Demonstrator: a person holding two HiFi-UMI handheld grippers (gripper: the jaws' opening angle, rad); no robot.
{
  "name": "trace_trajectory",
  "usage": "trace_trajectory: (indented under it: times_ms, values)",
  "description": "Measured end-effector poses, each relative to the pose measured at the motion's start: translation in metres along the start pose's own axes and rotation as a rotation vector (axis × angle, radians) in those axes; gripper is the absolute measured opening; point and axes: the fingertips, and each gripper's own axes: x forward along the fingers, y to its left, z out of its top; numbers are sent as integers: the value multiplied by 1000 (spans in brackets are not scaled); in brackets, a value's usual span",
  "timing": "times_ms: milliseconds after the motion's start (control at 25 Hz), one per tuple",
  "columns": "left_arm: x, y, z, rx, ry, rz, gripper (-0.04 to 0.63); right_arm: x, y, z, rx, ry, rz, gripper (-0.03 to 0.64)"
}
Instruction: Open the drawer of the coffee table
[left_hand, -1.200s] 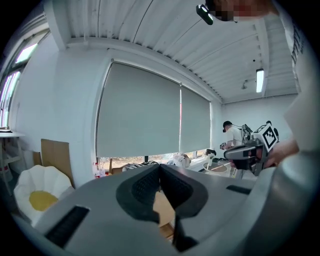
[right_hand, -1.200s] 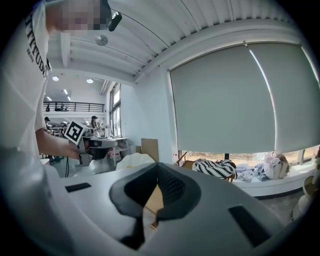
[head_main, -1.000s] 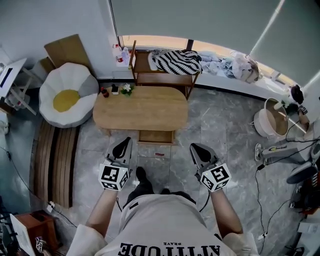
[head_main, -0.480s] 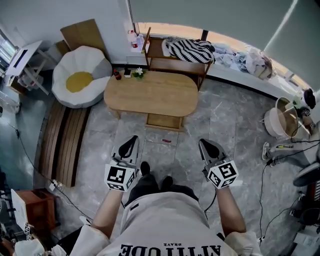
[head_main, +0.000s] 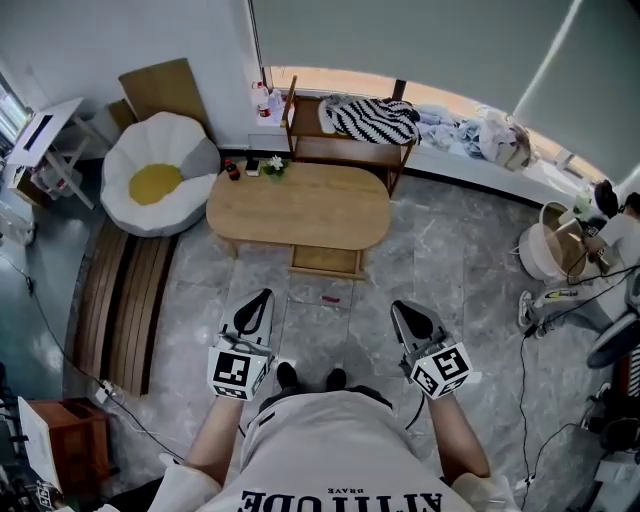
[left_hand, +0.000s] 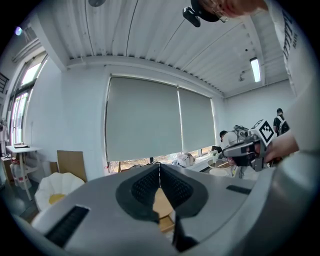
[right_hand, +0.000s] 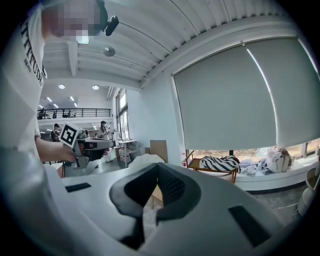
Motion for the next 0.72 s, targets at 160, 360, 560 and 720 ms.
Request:
trace_trajectory:
  times_ms: [160, 360, 560, 720]
  values:
    - [-6, 11, 3, -3, -12, -15, 20, 0, 5, 8, 4, -17, -35, 18]
    - [-13, 29, 2, -5, -15, -26, 20, 12, 13, 20, -15, -42, -62, 18]
    - [-17, 40, 0, -15, -14, -35, 20, 19, 23, 33, -44, -62, -58, 17]
    - [-18, 46, -1, -17, -13, -41, 20, 23, 27, 39, -44, -72, -68, 17]
